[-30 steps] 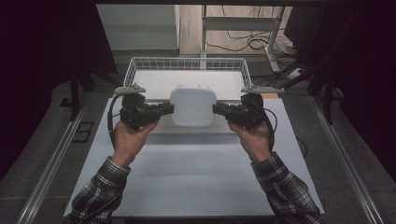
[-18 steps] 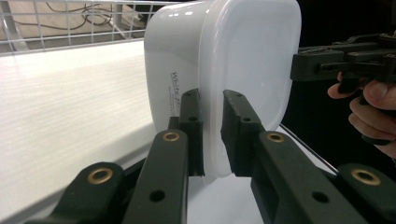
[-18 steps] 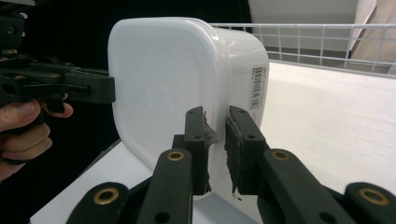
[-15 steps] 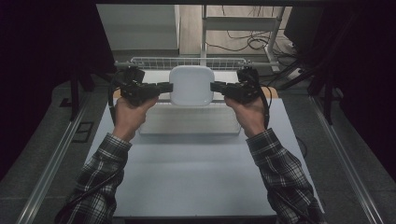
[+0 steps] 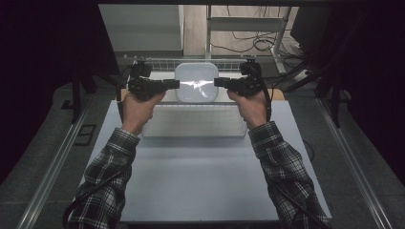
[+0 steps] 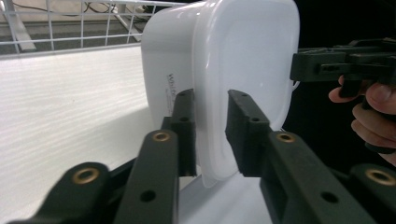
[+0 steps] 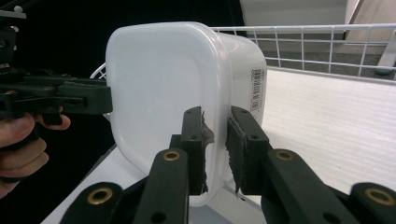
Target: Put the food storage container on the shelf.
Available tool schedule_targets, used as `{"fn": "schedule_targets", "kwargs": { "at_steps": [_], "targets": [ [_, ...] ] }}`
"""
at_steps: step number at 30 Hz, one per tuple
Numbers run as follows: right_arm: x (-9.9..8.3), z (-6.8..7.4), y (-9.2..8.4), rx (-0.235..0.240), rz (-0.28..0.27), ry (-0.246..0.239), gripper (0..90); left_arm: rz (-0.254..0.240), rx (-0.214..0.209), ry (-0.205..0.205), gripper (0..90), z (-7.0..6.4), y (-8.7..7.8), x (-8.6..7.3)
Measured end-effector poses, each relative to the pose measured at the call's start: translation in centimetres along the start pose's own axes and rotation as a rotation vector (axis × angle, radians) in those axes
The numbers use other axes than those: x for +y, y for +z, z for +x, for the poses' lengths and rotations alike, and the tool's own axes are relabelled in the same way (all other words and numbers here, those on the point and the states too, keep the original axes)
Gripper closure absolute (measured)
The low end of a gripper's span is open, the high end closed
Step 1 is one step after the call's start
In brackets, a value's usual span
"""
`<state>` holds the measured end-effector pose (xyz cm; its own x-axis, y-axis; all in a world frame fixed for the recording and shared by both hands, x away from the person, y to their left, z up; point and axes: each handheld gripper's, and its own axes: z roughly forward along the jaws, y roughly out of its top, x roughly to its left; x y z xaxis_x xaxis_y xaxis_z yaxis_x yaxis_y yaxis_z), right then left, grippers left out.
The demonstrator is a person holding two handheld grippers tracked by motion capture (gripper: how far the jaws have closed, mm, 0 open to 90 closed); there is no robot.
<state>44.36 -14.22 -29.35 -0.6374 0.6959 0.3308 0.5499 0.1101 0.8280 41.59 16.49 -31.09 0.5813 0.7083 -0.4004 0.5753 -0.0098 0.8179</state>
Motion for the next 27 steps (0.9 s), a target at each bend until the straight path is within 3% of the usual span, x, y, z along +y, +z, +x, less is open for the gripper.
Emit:
{"fn": "schedule_targets", "kwargs": {
  "at_steps": [8,13,22,27],
  "targets": [
    [0.6,-0.4,1.2,-0.035,0.011,0.002,67.4,0.026,0.051,0.007,68.2,0.2,0.9,0.8],
    [0.9,-0.5,1.9,-0.045,0.022,0.009,63.8,0.03,0.044,-0.02,67.8,0.8,1.3,1.2],
    [1.1,-0.8,2.9,-0.054,0.046,0.031,53.5,0.048,0.088,-0.022,55.6,1.4,2.5,2.0],
    [1.2,-1.0,3.0,-0.11,0.024,0.016,45.4,0.027,0.122,-0.023,50.2,1.8,3.0,2.2]
  ]
}}
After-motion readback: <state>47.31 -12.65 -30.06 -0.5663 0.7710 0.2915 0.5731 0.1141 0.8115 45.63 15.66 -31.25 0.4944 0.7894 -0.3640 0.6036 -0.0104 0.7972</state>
